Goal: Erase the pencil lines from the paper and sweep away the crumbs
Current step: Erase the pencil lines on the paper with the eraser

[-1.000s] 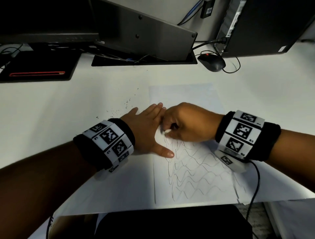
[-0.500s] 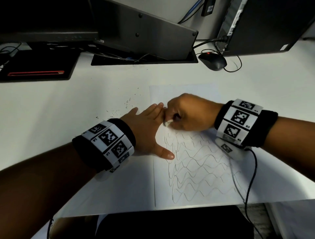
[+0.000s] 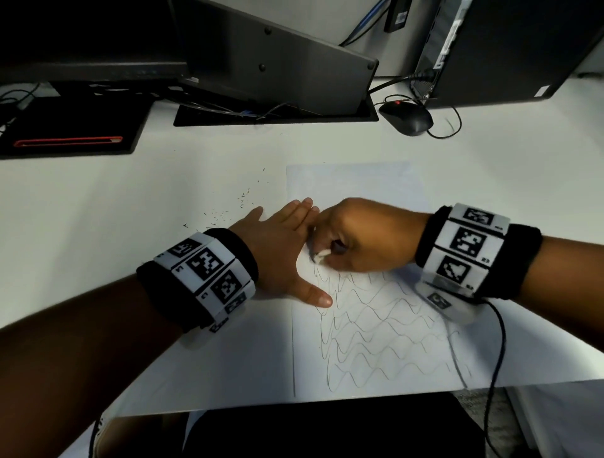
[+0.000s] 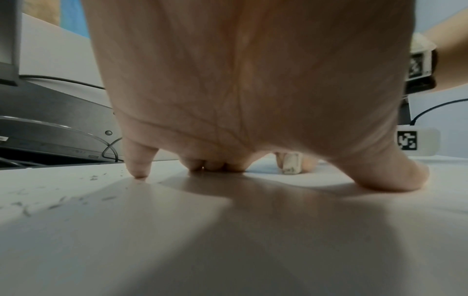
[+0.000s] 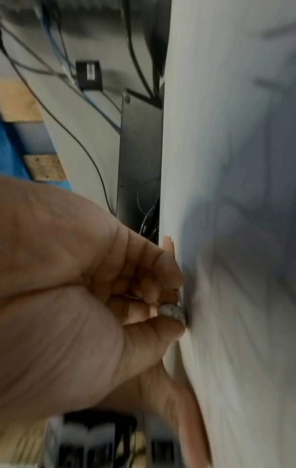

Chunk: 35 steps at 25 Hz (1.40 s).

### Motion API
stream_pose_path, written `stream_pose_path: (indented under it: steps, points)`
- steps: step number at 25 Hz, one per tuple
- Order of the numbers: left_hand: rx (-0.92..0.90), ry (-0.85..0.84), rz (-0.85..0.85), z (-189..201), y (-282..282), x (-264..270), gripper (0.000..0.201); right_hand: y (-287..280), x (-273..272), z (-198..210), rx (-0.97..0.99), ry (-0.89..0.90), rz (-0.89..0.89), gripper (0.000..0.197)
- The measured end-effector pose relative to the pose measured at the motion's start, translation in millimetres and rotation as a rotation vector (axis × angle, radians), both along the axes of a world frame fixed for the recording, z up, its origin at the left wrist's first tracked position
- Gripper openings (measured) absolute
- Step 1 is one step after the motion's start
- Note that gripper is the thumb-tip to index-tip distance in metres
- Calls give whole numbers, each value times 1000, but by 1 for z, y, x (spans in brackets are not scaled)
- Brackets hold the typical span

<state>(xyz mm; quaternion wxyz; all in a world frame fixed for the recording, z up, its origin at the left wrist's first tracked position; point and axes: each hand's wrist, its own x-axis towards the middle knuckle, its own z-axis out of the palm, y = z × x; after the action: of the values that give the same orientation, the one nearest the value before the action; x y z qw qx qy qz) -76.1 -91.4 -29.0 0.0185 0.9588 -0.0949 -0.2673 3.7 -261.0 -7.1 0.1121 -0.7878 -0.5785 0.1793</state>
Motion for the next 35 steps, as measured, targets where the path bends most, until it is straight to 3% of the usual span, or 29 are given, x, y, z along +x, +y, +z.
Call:
stream_pose_path:
  steps: [3,7,10,14,17,21,25,29,32,35]
  points:
    - [2,-3,-2,0,-1,1,140,-1,7,1,44,-40,-76,17]
    - [8,8,0,0,-1,1,143,-4,-1,1,-9,-5,0,14]
    - [19,5,-1,0,-1,3,145,-6,6,3,28,-64,-81,14]
    - [17,8,0,1,0,1,142,-6,-4,1,-25,-52,21,14]
    - [27,6,-4,1,-2,2,142,-6,10,5,12,-93,-80,14]
    - [17,12,3,1,-2,2,143,-6,-7,1,-28,-44,30,14]
    - [19,15,-1,2,-2,0,139,-2,6,5,-17,-133,-74,17]
    - [-3,16,0,1,0,0,140,4,-7,-4,-49,-124,77,18]
    - [-14,-4,-4,0,-1,1,137,2,1,-2,-11,-139,-29,17]
    - [0,-4,-5,0,0,0,139,0,-7,-3,-21,-93,43,18]
